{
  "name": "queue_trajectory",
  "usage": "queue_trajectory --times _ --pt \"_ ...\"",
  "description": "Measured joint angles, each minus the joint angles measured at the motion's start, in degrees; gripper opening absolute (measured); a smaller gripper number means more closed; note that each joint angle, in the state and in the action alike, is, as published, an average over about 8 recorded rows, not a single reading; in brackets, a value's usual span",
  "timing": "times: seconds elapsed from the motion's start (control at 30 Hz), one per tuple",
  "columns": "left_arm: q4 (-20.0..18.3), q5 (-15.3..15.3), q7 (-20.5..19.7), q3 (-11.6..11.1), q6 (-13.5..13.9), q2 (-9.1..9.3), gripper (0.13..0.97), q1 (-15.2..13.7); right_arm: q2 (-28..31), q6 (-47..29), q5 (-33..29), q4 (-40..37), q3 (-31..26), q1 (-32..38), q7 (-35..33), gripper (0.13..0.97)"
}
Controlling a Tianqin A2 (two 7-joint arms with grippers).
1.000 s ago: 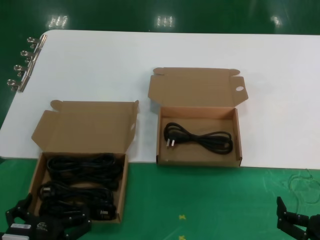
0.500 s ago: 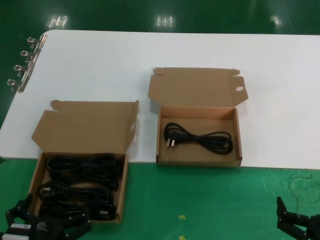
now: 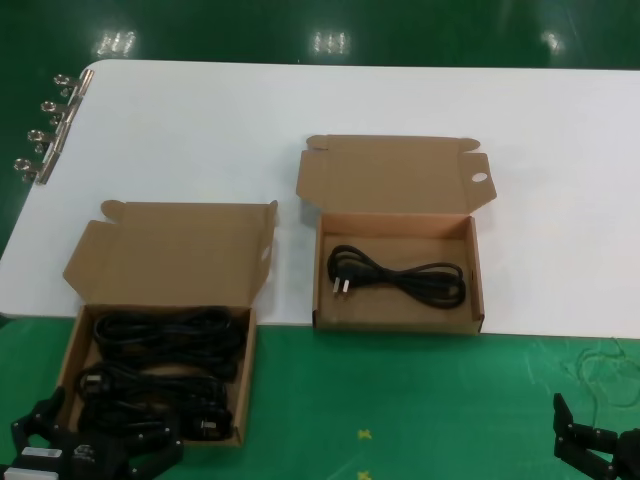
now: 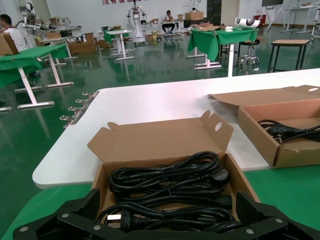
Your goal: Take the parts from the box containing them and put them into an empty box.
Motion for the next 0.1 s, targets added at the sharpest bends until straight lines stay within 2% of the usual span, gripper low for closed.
queue_trajectory --times 0.1 --pt "0.0 0.0 0.0 0.0 0.0 0.00 0.966 0.0 0.0 0.0 0.0 0.0 0.0 0.0 0.0 0.966"
